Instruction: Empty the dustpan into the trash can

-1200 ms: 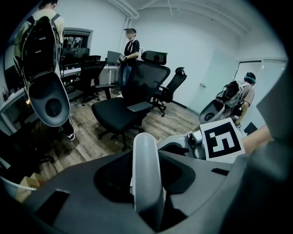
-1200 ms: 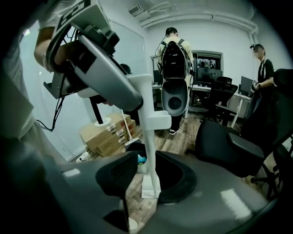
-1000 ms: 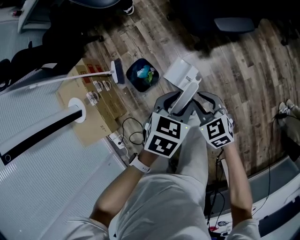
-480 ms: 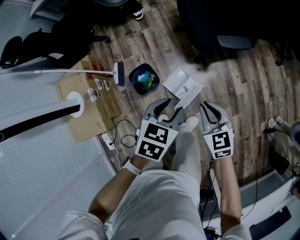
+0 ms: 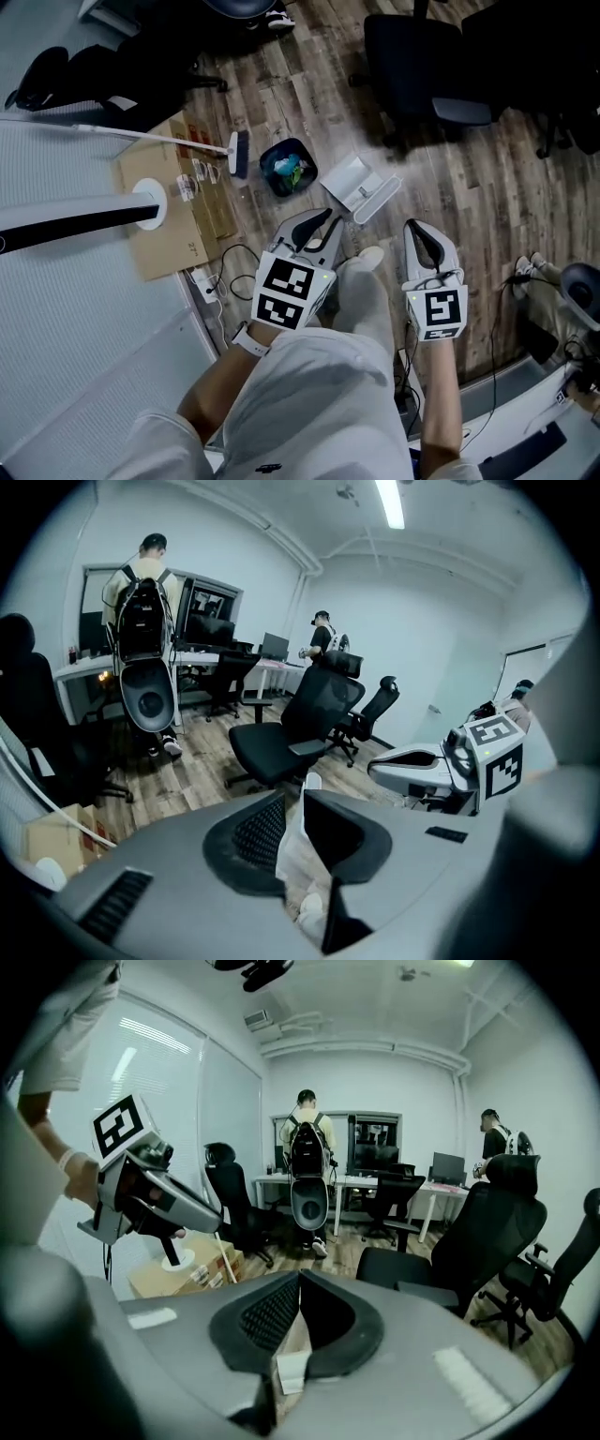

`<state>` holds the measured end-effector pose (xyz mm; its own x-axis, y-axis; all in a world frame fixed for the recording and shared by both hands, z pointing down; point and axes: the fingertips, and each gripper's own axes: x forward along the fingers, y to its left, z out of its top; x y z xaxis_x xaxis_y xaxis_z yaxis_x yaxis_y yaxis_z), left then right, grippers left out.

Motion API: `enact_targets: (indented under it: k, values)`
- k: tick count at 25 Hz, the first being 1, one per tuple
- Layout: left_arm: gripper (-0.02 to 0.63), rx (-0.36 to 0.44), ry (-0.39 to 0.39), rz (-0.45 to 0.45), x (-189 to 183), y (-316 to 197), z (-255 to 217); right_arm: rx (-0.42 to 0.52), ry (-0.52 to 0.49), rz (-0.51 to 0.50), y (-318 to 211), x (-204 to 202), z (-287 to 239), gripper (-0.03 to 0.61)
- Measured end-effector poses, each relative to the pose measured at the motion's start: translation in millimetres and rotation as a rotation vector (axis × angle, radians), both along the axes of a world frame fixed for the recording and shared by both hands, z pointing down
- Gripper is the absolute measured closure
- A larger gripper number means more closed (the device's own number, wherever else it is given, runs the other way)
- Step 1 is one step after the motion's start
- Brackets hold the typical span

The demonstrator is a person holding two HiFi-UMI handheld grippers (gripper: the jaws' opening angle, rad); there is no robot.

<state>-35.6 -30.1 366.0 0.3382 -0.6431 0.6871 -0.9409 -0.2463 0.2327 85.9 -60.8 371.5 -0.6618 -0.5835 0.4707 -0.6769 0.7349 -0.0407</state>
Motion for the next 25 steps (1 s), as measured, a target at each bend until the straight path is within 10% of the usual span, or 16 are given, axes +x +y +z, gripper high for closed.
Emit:
enact_targets:
  k: [25]
  values:
    - [0.607,0.324,0.053,-0.166,-98,58,-164,0.103,-0.229,0.061,27,-13,-159,0.566]
